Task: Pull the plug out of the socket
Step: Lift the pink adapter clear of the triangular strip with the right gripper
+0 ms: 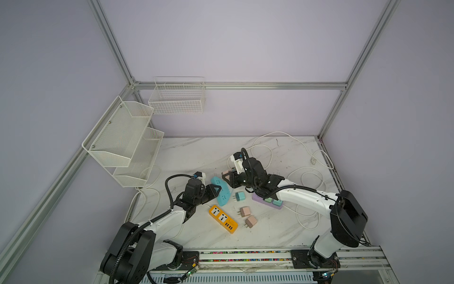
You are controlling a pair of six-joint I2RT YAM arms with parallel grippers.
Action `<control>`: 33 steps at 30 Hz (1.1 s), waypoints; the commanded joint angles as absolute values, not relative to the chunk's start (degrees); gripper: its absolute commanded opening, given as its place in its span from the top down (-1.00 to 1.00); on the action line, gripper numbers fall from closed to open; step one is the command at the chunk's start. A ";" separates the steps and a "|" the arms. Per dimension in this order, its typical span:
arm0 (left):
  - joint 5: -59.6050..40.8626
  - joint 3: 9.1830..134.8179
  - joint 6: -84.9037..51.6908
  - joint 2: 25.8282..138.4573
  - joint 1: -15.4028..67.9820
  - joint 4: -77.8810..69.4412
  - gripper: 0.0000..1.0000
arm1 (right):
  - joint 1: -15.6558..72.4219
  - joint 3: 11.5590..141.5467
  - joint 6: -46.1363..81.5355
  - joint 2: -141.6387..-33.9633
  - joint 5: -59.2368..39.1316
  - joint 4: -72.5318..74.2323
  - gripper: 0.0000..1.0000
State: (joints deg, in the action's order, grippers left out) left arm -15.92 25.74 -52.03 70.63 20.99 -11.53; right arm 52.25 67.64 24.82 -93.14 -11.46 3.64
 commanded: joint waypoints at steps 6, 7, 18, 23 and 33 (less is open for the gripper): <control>-17.12 27.99 -51.59 69.71 19.66 -13.44 1.00 | 47.64 62.15 28.50 -87.69 -12.95 8.02 0.67; -17.31 28.35 -51.50 69.60 19.31 -13.79 1.00 | 47.10 61.20 29.36 -87.17 -13.37 8.40 0.67; -21.26 32.09 -53.41 72.02 15.35 -18.84 1.00 | 46.24 48.22 41.76 -85.50 -16.47 19.58 0.63; -21.91 32.70 -55.39 74.53 13.95 -21.61 0.99 | 48.15 46.76 42.89 -88.52 -16.61 21.64 0.63; -23.20 31.64 -58.58 79.79 11.65 -27.45 0.92 | 52.53 47.59 44.56 -97.93 -15.69 26.32 0.61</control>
